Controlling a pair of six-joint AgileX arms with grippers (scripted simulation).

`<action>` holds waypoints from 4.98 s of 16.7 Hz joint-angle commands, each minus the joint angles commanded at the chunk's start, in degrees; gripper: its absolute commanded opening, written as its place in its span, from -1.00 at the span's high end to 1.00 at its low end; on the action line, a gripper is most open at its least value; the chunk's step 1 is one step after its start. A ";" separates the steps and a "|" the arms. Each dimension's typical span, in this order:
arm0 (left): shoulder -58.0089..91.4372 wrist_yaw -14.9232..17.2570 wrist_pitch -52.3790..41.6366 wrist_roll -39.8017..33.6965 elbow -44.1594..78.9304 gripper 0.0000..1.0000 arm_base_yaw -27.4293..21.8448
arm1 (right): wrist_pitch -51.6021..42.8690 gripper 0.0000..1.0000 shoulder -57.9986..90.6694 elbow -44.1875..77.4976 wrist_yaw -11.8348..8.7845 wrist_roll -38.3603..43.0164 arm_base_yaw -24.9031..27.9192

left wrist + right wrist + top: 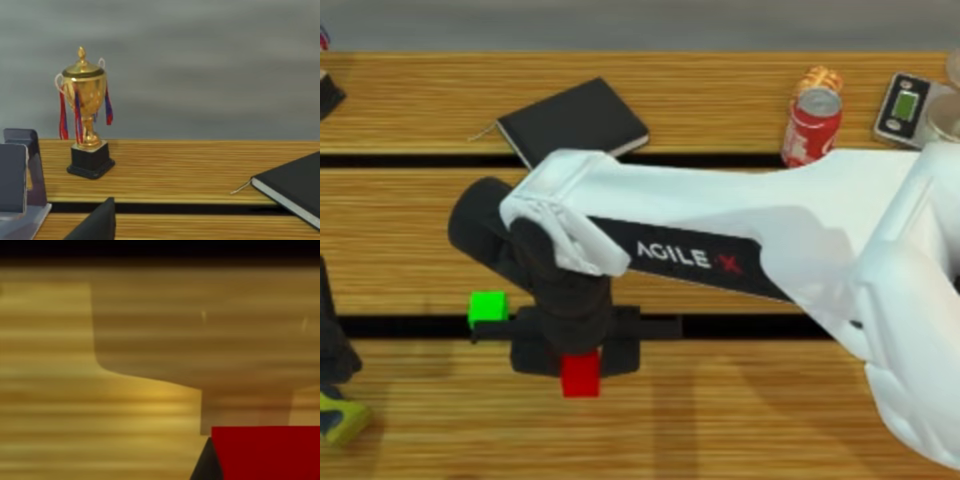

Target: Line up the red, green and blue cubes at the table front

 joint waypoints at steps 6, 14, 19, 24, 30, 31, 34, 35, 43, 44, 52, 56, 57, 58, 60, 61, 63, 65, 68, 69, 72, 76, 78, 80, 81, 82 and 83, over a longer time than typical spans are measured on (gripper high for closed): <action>0.00 0.00 0.00 0.00 0.00 -1.00 0.00 | 0.43 0.70 0.14 -0.40 0.02 0.01 0.04; 0.00 0.00 0.00 0.00 0.00 -1.00 0.00 | 0.43 -0.51 0.14 -0.40 0.02 0.01 0.04; 0.00 0.00 0.00 0.00 0.00 -1.00 0.00 | 0.43 -1.00 0.14 -0.40 0.02 0.01 0.04; 0.00 0.00 0.00 0.00 0.00 -1.00 0.00 | 0.43 -1.00 0.14 -0.40 0.02 0.01 0.04; 0.00 0.00 0.00 0.00 0.00 -1.00 0.00 | -3.89 -1.00 -0.65 3.19 0.04 0.19 0.22; 0.00 0.00 0.00 0.00 0.00 -1.00 0.00 | -6.19 -1.00 -1.08 4.78 0.02 0.25 0.32; 0.00 0.00 0.00 0.00 0.00 -1.00 0.00 | -12.13 -1.00 -2.42 9.23 -0.02 0.27 0.66; 0.00 0.00 0.00 0.00 0.00 -1.00 0.00 | -13.01 -1.00 -2.76 10.04 -0.02 0.24 0.71; 2.56 0.14 -1.64 -0.64 2.39 -1.00 -0.70 | -11.22 -1.00 -6.12 7.45 1.20 -1.73 -1.04; 4.29 0.18 -2.71 -1.06 3.96 -1.00 -1.12 | -9.98 -1.00 -8.43 5.61 1.92 -2.93 -1.99; 34.68 0.08 -18.39 -6.94 25.84 -1.00 -6.33 | 7.56 -1.00 -45.70 -24.59 7.66 -19.19 -16.75; 56.82 0.01 -28.89 -10.62 39.30 -1.00 -9.69 | 19.10 -1.00 -72.07 -48.32 8.21 -29.74 -27.10; 62.15 0.01 -31.49 -11.51 42.58 -1.00 -10.53 | 22.13 -1.00 -78.60 -54.50 8.06 -32.41 -29.76; 67.31 0.01 -34.04 -12.40 45.80 -1.00 -11.36 | 25.20 -1.00 -84.96 -60.62 7.80 -35.03 -32.38; 76.83 0.04 -38.93 -14.10 52.05 -1.00 -12.98 | 31.31 -1.00 -96.94 -72.37 6.92 -39.94 -37.30; 81.10 0.06 -41.22 -14.92 55.04 -1.00 -13.74 | 34.37 -1.00 -102.41 -77.76 6.31 -42.18 -39.57; 89.27 0.09 -45.57 -16.51 60.93 -1.00 -15.22 | 40.48 -1.00 -112.25 -87.29 4.82 -46.26 -43.70; 96.39 0.10 -49.16 -17.87 66.07 -1.00 -16.46 | 46.37 -1.00 -120.48 -95.31 3.08 -49.68 -47.25; 105.01 0.09 -53.24 -19.51 72.40 -1.00 -17.92 | 54.20 -1.00 -130.19 -104.34 0.36 -53.46 -51.39; 107.11 0.08 -54.23 -19.93 74.03 -1.00 -18.28 | 56.37 -1.00 -132.82 -106.41 -0.44 -54.40 -52.45; 110.91 0.07 -56.08 -20.73 77.23 -1.00 -18.99 | 60.57 -1.00 -137.97 -110.21 -2.10 -55.99 -54.41; 111.32 0.06 -56.28 -20.82 77.60 -1.00 -19.07 | 61.04 -1.00 -138.58 -110.68 -2.32 -56.12 -54.61; 111.70 0.07 -56.38 -20.85 77.83 -1.00 -18.88 | 61.04 -1.00 -138.58 -110.68 -2.32 -56.12 -54.61; 112.06 0.07 -55.48 -20.79 77.42 -1.00 -18.93 | 61.04 -1.00 -138.58 -110.68 -2.32 -56.12 -54.61; 112.60 0.07 -54.28 -20.75 76.82 -1.00 -18.96 | 61.04 -1.00 -138.58 -110.68 -2.32 -56.12 -54.61; 113.33 0.08 -52.70 -20.72 76.02 -1.00 -18.97 | 61.04 -1.00 -138.58 -110.68 -2.32 -56.12 -54.61; 114.21 0.08 -50.85 -20.69 75.06 -1.00 -18.98 | 61.04 -1.00 -138.58 -110.68 -2.32 -56.12 -54.61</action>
